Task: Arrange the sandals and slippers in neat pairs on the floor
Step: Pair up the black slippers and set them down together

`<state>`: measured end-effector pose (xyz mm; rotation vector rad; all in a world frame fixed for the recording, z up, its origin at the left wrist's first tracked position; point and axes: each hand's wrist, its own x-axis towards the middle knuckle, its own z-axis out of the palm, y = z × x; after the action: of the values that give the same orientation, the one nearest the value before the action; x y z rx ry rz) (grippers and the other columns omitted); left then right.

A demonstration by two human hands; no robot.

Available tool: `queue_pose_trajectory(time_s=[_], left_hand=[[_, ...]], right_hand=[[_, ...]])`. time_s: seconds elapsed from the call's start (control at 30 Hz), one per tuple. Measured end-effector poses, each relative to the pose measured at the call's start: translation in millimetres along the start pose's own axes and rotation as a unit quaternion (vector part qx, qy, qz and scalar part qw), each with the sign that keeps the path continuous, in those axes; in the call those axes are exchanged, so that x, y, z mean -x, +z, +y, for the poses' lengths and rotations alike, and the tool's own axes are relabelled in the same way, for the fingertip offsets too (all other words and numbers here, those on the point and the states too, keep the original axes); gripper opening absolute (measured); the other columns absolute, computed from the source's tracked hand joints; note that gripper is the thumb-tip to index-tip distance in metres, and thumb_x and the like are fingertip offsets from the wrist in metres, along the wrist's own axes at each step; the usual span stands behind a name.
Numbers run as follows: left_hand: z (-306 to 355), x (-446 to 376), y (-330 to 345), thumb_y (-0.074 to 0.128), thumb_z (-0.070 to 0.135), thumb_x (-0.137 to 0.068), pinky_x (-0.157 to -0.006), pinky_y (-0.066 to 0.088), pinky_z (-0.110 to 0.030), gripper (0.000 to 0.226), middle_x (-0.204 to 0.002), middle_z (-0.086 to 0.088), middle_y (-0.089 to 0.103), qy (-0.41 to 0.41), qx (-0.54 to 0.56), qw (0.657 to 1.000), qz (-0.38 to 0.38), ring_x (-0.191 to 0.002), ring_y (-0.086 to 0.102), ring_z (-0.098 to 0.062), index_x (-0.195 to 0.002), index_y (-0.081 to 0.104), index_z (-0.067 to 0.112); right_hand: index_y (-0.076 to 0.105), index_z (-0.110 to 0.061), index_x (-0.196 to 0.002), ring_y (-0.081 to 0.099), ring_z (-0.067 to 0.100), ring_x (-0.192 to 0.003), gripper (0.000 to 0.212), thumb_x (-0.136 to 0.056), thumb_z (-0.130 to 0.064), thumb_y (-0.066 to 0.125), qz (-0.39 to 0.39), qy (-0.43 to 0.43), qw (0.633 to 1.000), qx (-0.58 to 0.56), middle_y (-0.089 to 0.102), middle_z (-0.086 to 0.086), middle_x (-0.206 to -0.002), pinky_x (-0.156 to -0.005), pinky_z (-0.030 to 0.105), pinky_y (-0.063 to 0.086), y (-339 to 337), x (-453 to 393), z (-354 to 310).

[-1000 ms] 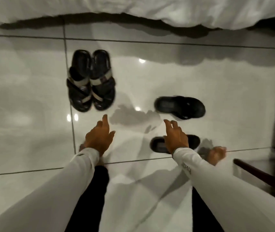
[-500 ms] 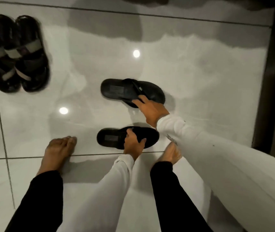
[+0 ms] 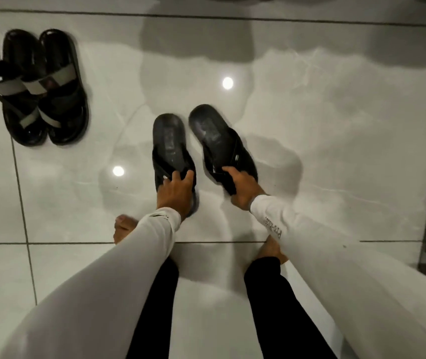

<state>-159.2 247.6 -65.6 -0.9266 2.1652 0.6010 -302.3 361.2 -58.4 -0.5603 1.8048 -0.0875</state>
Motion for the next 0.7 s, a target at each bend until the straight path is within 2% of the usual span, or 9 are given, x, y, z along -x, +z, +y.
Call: queue_pose_trajectory(time_s=[0.1, 0.2, 0.3, 0.37, 0.43, 0.5, 0.63, 0.7], left_hand=[[0.9, -6.3, -12.9, 0.05, 0.016, -0.094, -0.092, 0.052, -0.051, 0.05, -0.13, -0.024, 0.05, 0.04, -0.032, 0.999, 0.019, -0.112, 0.055, -0.048, -0.143, 0.04, 0.013], [2.9, -9.6, -19.4, 0.049, 0.015, -0.094, -0.09, 0.053, -0.051, 0.05, -0.129, -0.023, 0.05, 0.051, -0.022, 0.998, 0.025, -0.11, 0.057, -0.047, -0.143, 0.04, 0.013], [-0.5, -12.6, -22.1, 0.053, 0.018, -0.094, -0.091, 0.053, -0.051, 0.056, -0.131, -0.022, 0.048, 0.094, -0.017, 0.995, 0.032, -0.11, 0.058, -0.047, -0.147, 0.037, 0.014], [-7.4, -13.2, -19.9, 0.06, 0.018, -0.092, -0.092, 0.053, -0.053, 0.064, -0.138, -0.022, 0.042, 0.109, -0.028, 0.992, 0.064, -0.11, 0.058, -0.044, -0.15, 0.033, 0.018], [-12.9, -15.6, -21.6, 0.069, 0.021, -0.086, -0.088, 0.054, -0.057, 0.079, -0.148, -0.025, 0.03, 0.051, -0.02, 0.993, 0.108, -0.11, 0.057, -0.044, -0.152, 0.024, 0.025], [-17.7, -21.2, -25.4, 0.074, 0.032, -0.082, -0.084, 0.056, -0.057, 0.096, -0.153, -0.027, 0.018, -0.038, 0.041, 0.994, 0.099, -0.109, 0.055, -0.047, -0.154, 0.01, 0.035], [-12.7, -39.0, -32.4, 0.076, 0.044, -0.079, -0.089, 0.053, -0.054, 0.108, -0.135, -0.026, 0.035, -0.068, 0.123, 0.99, -0.024, -0.106, 0.058, -0.052, -0.155, 0.0, 0.036], [-3.3, -45.9, -37.2, 0.076, 0.045, -0.078, -0.09, 0.052, -0.053, 0.11, -0.134, -0.025, 0.036, -0.079, 0.124, 0.988, -0.037, -0.107, 0.057, -0.052, -0.155, -0.002, 0.036]], right_hand=[[0.028, -0.024, -0.15, 0.053, 0.037, -0.125, 0.086, -0.075, 0.001, 0.062, 0.012, -0.016, 0.995, -0.094, 0.051, 0.017, -0.138, -0.105, 0.046, 0.047, 14.7, -1.2, -10.9], [0.033, -0.02, -0.148, 0.051, 0.033, -0.128, 0.075, -0.082, 0.003, 0.062, 0.031, 0.003, 0.984, -0.175, 0.055, 0.007, -0.125, -0.107, 0.039, 0.045, 16.3, 2.0, -22.2], [0.034, -0.018, -0.148, 0.05, 0.033, -0.129, 0.078, -0.08, 0.008, 0.064, 0.066, -0.029, 0.983, -0.171, 0.051, 0.013, -0.138, -0.109, 0.046, 0.045, 17.7, 1.9, -20.6], [0.034, -0.017, -0.148, 0.055, 0.028, -0.12, 0.08, -0.079, 0.011, 0.062, 0.074, -0.027, 0.979, -0.189, 0.051, 0.016, -0.14, -0.106, 0.043, 0.047, 11.9, 5.5, -18.2], [0.036, -0.015, -0.147, 0.056, 0.026, -0.115, 0.078, -0.078, 0.014, 0.059, 0.094, -0.032, 0.972, -0.212, 0.053, 0.018, -0.138, -0.105, 0.037, 0.047, 4.2, 4.9, -14.2], [0.035, -0.015, -0.148, 0.056, 0.03, -0.121, 0.08, -0.078, 0.015, 0.059, 0.109, -0.036, 0.964, -0.238, 0.052, 0.018, -0.14, -0.099, 0.03, 0.047, -0.1, -0.8, -12.6], [0.037, -0.023, -0.146, 0.062, 0.03, -0.116, 0.079, -0.078, 0.011, 0.06, 0.123, -0.012, 0.949, -0.291, 0.051, 0.01, -0.142, -0.093, 0.028, 0.051, -2.5, -17.7, -15.7], [0.038, -0.026, -0.144, 0.065, 0.027, -0.108, 0.078, -0.078, 0.01, 0.059, 0.123, -0.005, 0.946, -0.301, 0.055, 0.01, -0.138, -0.091, 0.028, 0.052, -5.5, -22.4, -14.3]])
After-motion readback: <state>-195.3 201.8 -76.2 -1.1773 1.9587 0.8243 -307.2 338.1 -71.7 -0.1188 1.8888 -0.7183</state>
